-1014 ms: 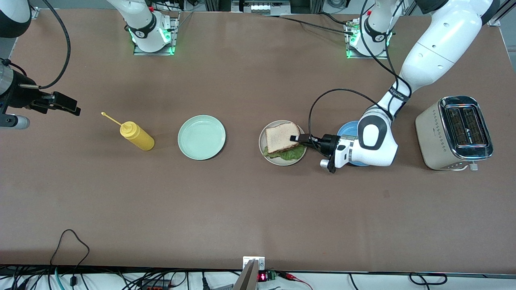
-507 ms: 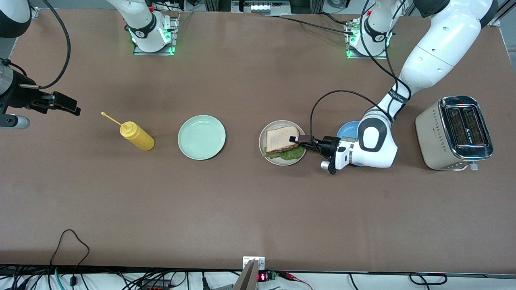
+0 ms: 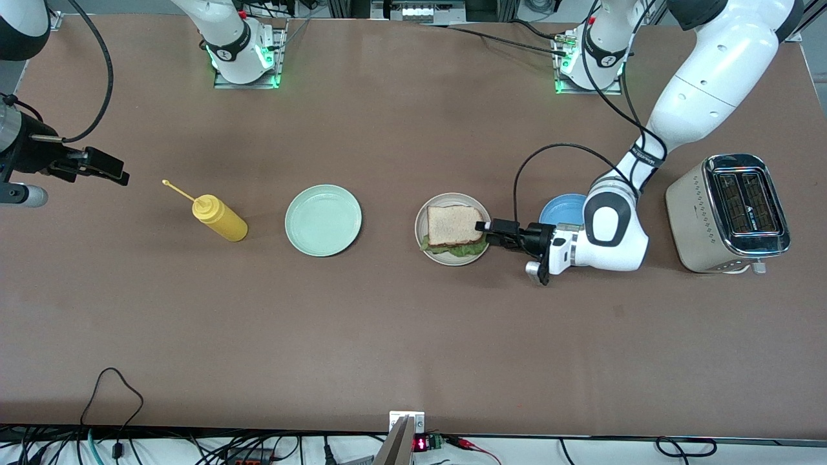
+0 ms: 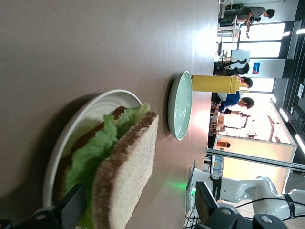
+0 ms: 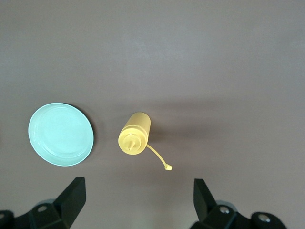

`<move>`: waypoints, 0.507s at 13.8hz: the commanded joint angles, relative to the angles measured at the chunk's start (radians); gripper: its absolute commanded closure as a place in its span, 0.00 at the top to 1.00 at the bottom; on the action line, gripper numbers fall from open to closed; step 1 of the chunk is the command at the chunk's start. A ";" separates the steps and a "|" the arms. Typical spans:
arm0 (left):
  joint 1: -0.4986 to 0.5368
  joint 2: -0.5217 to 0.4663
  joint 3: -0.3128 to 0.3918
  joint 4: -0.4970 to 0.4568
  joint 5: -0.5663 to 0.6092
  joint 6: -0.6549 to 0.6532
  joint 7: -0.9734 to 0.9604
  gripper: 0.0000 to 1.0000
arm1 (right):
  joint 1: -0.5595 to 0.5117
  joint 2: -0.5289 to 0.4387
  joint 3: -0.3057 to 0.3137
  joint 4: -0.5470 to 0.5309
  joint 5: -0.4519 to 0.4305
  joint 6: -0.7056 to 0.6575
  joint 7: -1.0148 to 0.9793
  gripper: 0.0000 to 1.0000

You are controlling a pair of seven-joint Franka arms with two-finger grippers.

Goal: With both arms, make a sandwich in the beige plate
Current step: 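Open the left gripper and draw it back from the sandwich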

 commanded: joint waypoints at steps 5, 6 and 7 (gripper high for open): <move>0.066 -0.006 0.005 0.008 -0.017 -0.071 0.017 1.00 | -0.005 -0.019 0.004 -0.018 0.010 -0.003 -0.003 1.00; 0.067 -0.014 0.007 0.002 -0.017 -0.071 0.012 1.00 | -0.005 -0.021 0.004 -0.018 0.010 -0.004 -0.003 1.00; 0.067 -0.020 0.011 0.001 -0.016 -0.072 -0.008 1.00 | -0.005 -0.021 0.004 -0.018 0.010 -0.004 -0.003 1.00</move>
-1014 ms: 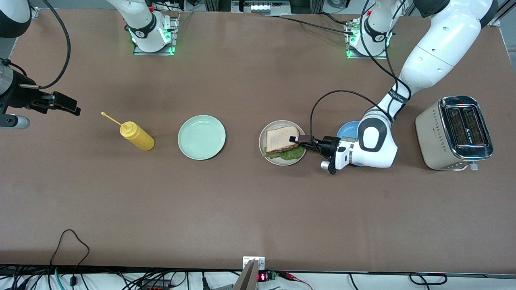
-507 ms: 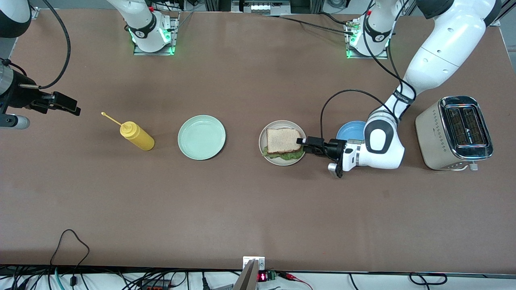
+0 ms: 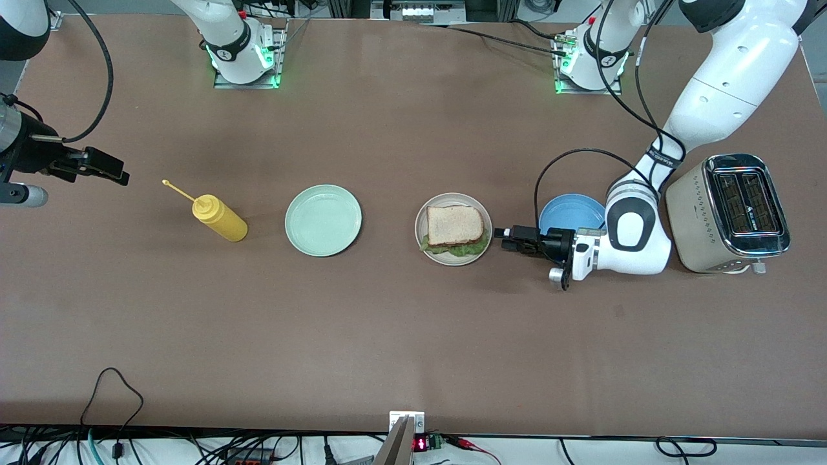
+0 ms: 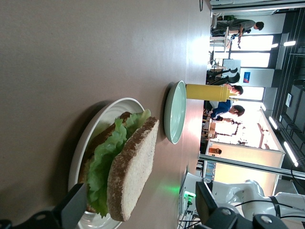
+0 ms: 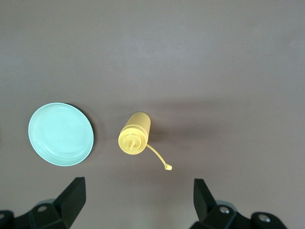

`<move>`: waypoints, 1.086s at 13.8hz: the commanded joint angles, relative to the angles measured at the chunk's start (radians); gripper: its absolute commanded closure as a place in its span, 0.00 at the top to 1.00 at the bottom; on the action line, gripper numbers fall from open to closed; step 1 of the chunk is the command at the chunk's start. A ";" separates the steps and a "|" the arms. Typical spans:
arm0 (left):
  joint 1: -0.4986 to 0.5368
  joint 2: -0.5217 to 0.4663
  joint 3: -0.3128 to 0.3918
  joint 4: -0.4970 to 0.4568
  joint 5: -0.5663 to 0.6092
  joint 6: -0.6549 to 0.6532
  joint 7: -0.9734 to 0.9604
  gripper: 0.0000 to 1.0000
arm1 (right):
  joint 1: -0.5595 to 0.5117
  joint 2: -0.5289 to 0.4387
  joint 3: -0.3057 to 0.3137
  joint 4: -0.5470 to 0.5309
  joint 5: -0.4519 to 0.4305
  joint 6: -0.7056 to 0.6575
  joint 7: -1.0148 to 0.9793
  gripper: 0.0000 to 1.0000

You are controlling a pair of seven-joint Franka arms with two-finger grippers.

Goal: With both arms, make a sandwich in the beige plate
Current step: 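Open the left gripper and draw it back from the sandwich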

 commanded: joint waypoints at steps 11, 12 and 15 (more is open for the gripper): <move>0.015 -0.156 0.012 0.004 0.403 -0.122 -0.473 1.00 | -0.004 -0.022 0.004 -0.020 0.009 -0.008 -0.002 1.00; 0.013 -0.188 0.012 0.001 0.438 -0.143 -0.501 1.00 | -0.004 -0.022 0.004 -0.020 0.009 -0.010 -0.002 1.00; 0.016 -0.257 0.015 0.005 0.591 -0.211 -0.596 1.00 | -0.004 -0.022 0.004 -0.020 0.009 -0.010 -0.002 1.00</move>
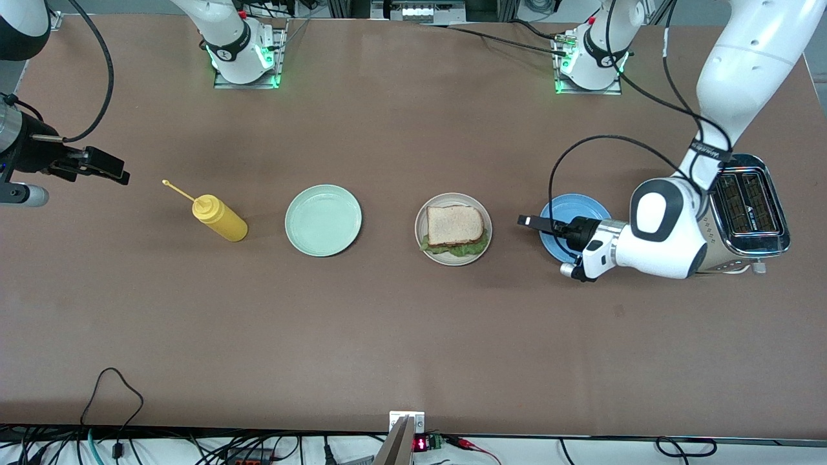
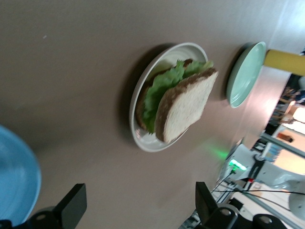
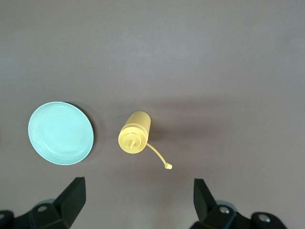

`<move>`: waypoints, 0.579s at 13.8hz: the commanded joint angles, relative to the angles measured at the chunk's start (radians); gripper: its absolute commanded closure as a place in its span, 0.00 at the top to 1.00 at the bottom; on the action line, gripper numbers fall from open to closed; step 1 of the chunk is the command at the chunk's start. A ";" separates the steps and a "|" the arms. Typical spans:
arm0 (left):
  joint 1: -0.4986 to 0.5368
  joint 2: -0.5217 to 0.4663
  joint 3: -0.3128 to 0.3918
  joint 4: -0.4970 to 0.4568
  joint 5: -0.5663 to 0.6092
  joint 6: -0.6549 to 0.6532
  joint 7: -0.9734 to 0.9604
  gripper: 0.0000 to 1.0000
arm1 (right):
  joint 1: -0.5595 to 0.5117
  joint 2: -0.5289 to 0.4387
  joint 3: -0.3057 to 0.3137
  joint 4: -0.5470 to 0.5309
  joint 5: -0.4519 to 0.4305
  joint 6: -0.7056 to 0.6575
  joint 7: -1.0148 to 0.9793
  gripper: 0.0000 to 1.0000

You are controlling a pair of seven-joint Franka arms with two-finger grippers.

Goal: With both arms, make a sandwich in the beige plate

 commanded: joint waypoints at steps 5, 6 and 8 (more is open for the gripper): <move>-0.003 -0.183 -0.004 0.036 0.415 -0.166 -0.243 1.00 | -0.004 -0.022 0.004 -0.020 0.009 -0.004 -0.002 1.00; -0.003 -0.191 -0.001 0.083 0.459 -0.221 -0.251 1.00 | -0.004 -0.022 0.004 -0.020 0.009 -0.005 -0.002 1.00; 0.000 -0.191 0.007 0.241 0.576 -0.361 -0.271 1.00 | -0.004 -0.022 0.004 -0.020 0.009 -0.005 -0.002 1.00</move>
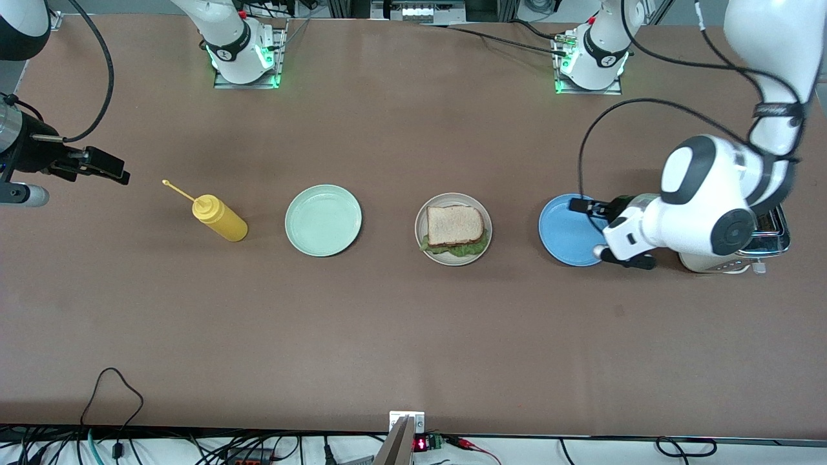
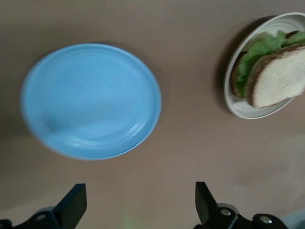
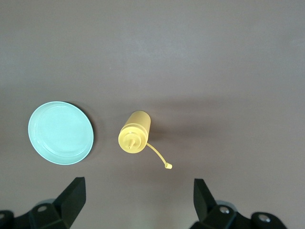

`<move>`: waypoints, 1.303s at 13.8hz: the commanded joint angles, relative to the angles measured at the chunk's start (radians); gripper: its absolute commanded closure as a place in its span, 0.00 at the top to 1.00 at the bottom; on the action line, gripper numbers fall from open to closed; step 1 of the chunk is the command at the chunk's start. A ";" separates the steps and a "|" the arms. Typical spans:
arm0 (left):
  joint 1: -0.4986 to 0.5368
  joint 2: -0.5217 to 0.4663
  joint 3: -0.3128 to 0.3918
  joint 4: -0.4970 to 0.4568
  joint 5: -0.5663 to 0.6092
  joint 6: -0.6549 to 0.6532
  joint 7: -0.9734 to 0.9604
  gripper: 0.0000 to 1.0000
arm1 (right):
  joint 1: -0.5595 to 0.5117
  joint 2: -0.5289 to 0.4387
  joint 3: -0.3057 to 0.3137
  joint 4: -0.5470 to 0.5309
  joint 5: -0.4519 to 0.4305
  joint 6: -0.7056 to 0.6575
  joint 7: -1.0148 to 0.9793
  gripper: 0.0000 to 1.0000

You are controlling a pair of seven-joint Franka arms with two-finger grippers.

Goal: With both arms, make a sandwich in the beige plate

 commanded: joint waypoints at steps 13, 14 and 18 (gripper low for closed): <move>-0.193 -0.183 0.400 0.346 0.087 -0.137 -0.064 1.00 | -0.001 -0.022 0.005 -0.020 0.009 -0.005 -0.002 1.00; -0.213 -0.206 0.449 0.318 0.051 -0.133 -0.006 1.00 | -0.001 -0.022 0.005 -0.020 0.009 -0.005 -0.002 1.00; -0.212 -0.414 0.461 0.006 0.052 0.062 0.021 1.00 | -0.002 -0.019 0.005 -0.018 0.007 -0.003 -0.003 1.00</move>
